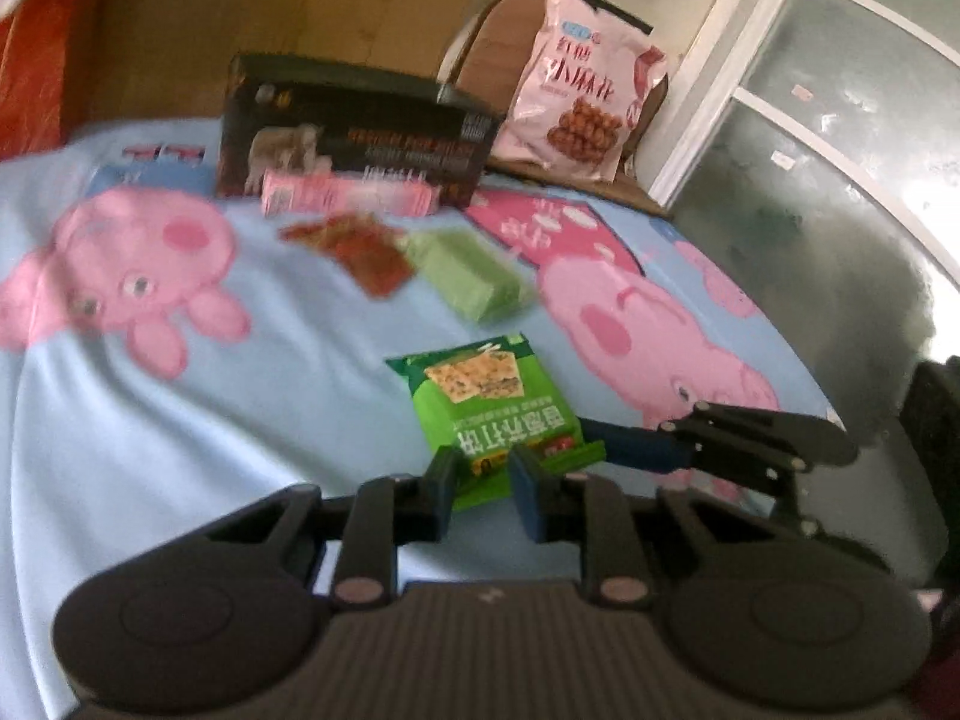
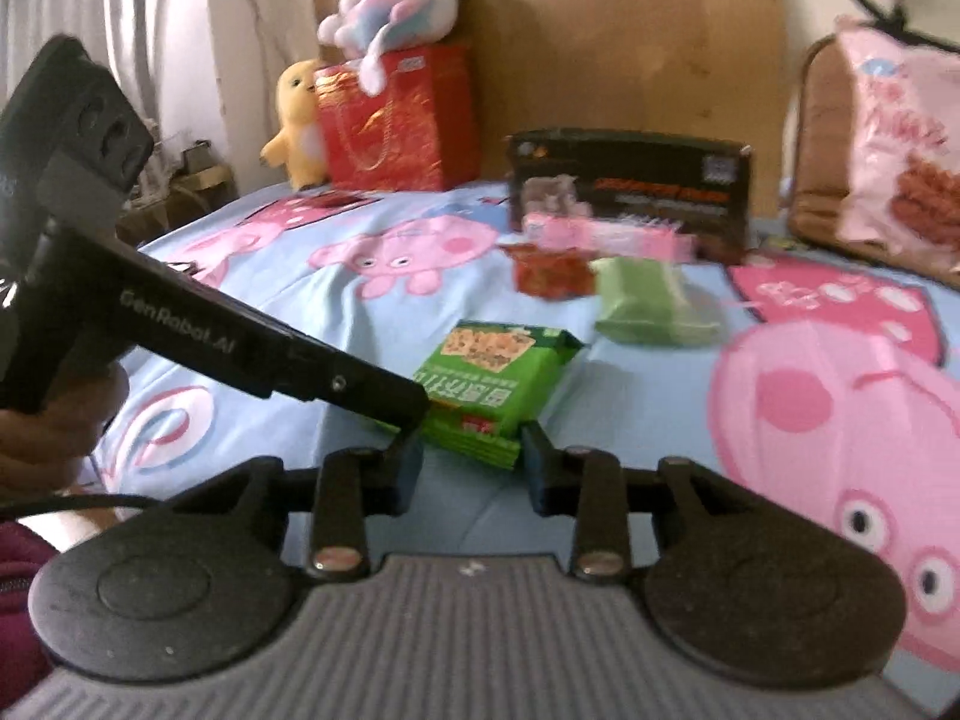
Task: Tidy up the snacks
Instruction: 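Lift the cracker box over the black box and open the left tool, then grasp the light green packet with the left tool, then lift the light green packet over the black box and open the left tool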
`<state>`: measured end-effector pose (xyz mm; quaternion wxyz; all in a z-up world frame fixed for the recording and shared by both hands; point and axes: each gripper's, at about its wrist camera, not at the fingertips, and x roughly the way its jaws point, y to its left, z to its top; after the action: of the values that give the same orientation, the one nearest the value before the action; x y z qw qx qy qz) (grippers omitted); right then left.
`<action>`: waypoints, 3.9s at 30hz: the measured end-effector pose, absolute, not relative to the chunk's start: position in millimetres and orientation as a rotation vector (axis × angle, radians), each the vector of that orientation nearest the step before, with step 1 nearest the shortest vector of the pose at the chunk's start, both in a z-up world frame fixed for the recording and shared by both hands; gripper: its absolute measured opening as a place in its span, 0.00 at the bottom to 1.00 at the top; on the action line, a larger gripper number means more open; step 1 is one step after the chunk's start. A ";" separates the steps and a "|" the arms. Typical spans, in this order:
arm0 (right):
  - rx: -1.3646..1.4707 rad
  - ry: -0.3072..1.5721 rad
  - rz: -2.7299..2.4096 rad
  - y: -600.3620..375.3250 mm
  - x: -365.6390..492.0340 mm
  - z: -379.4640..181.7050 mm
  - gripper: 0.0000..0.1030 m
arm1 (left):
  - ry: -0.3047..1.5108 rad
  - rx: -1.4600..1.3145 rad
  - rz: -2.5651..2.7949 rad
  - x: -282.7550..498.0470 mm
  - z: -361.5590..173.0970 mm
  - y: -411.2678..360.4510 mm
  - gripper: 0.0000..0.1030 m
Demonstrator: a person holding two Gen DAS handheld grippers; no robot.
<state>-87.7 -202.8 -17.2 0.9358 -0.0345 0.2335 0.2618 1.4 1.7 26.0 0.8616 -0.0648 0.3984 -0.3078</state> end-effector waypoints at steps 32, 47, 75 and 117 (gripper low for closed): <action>0.238 0.545 0.426 -264.0 50.4 -4.9 0.52 | 0.751 -0.254 -0.529 112.2 48.0 21.1 0.36; -0.221 0.540 0.741 -233.6 -45.9 -13.1 0.53 | 0.816 -0.220 -0.566 46.7 37.5 27.6 0.41; 0.076 0.513 0.419 -233.6 -96.8 -29.5 0.34 | 0.896 -0.079 -0.687 15.0 27.3 -30.2 0.32; -0.003 0.294 0.530 -184.3 126.8 39.7 0.41 | 0.608 -0.158 -0.288 196.9 84.1 14.9 0.51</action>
<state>126.8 -184.3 39.7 0.9544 -0.0016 0.1449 0.2608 196.9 14.9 84.1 0.9409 -0.0774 0.2979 -0.1411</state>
